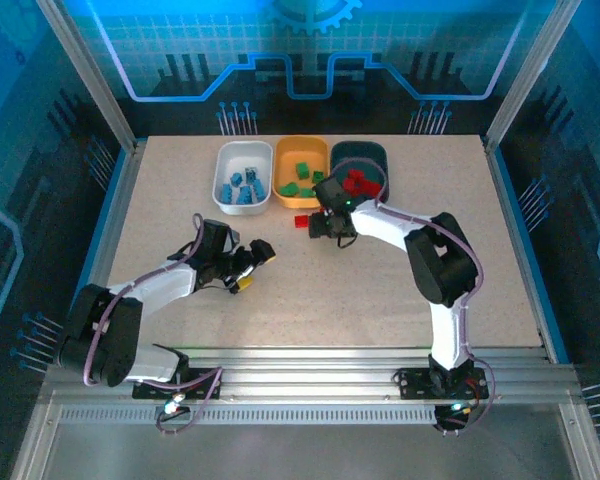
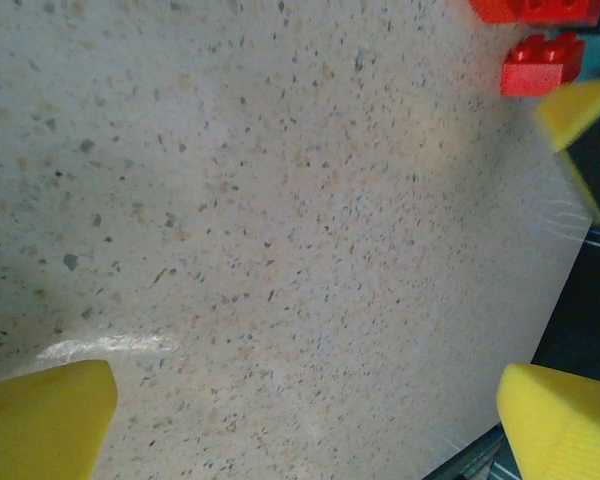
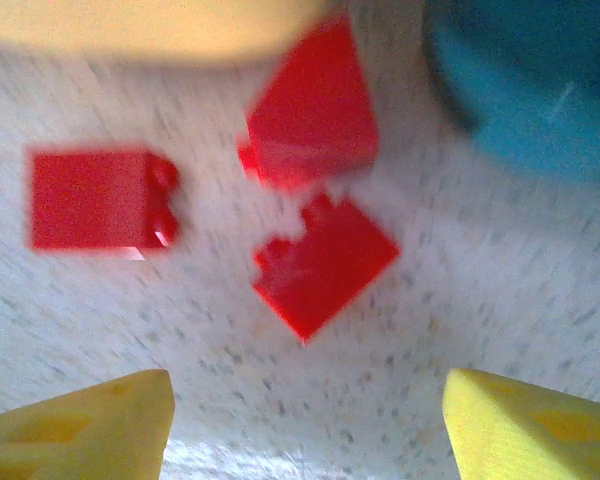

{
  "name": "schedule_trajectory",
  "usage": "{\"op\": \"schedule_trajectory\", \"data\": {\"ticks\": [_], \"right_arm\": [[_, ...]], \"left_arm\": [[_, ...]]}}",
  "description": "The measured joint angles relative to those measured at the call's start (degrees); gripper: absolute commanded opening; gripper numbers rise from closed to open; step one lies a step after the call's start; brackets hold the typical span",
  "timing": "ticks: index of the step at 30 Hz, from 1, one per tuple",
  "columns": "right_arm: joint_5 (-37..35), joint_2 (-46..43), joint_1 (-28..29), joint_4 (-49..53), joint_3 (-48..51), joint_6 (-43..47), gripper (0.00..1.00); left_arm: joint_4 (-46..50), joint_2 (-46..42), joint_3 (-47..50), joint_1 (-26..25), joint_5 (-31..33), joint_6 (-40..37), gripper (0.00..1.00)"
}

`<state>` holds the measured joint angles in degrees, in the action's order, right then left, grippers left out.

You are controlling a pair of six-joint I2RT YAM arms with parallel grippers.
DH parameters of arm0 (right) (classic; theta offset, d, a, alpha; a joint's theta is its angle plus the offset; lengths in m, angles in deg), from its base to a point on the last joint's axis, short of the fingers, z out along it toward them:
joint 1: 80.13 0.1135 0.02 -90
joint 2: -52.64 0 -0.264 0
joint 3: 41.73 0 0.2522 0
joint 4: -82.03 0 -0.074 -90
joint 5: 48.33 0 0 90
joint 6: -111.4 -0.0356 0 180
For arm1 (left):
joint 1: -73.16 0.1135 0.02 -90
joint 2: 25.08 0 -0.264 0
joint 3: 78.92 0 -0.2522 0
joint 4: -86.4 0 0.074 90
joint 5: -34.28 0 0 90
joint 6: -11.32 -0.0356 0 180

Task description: Sort the legos into containers by color

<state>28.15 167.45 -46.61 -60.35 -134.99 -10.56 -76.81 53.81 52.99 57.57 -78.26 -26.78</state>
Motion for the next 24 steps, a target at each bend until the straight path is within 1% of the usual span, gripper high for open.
{"op": "schedule_trajectory", "data": {"ticks": [2,6,11,16,21,24], "right_arm": [[-0.9,-0.1,1.1,0.0,1.6,-0.3,0.73],[-1.5,0.0,1.6,0.0,0.9,-0.4,0.74],[-2.1,3.8,0.8,0.5,-4.9,-1.1,0.73],[-2.8,8.5,0.0,1.1,-8.7,-1.5,0.70],[-4.1,10.3,-0.1,2.4,-11.6,-2.1,0.62],[-5.2,10.8,-0.1,2.6,-11.9,-2.4,0.52]], "left_arm": [[0.0,0.0,-0.1,0.1,0.4,0.2,0.99],[0.1,0.0,-0.5,0.0,0.9,0.2,0.99],[1.4,-1.2,-2.3,0.0,2.0,-0.5,0.99],[2.3,-5.2,-3.6,0.0,3.8,-2.4,0.99],[2.7,-8.5,-3.9,0.1,5.2,-3.8,0.99],[3.2,-8.7,-3.9,0.1,5.7,-4.2,0.99]]}}
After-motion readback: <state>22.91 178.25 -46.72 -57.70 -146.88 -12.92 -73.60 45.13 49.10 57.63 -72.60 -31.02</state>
